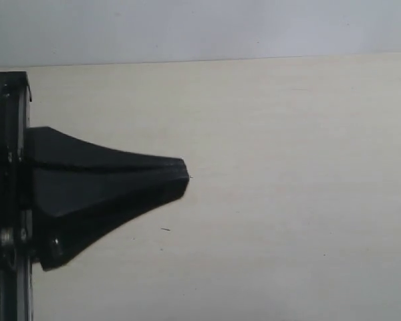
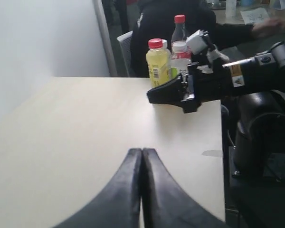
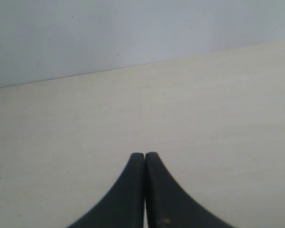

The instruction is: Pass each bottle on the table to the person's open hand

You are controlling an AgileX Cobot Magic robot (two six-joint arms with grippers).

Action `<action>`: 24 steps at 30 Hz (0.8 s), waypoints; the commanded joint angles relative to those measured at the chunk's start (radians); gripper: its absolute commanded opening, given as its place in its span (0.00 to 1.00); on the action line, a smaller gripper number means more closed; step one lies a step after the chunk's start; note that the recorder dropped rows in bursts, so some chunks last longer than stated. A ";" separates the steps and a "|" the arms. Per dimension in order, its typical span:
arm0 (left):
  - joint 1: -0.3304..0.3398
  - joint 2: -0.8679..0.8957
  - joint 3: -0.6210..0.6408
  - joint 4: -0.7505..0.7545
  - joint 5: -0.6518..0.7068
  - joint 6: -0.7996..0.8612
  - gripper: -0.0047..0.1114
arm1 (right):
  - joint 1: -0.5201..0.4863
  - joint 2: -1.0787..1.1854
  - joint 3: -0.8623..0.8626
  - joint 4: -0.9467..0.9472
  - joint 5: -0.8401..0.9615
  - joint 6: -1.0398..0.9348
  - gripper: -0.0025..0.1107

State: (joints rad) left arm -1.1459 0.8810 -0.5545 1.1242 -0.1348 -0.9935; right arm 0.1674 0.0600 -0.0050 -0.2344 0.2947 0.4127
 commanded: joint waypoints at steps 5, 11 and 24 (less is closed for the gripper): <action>0.537 -0.069 0.103 -0.093 0.013 -0.470 0.04 | -0.005 0.006 0.005 0.000 -0.008 -0.001 0.02; 0.903 -0.251 0.267 -0.091 0.013 -0.549 0.04 | -0.005 0.006 0.005 0.000 -0.008 -0.001 0.02; 1.152 -0.706 0.473 -0.089 0.038 -0.553 0.04 | -0.005 0.006 0.005 0.000 -0.008 -0.001 0.02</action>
State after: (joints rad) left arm 0.0026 0.2107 -0.0951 1.0386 -0.1085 -1.5419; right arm 0.1674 0.0600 -0.0050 -0.2344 0.2947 0.4127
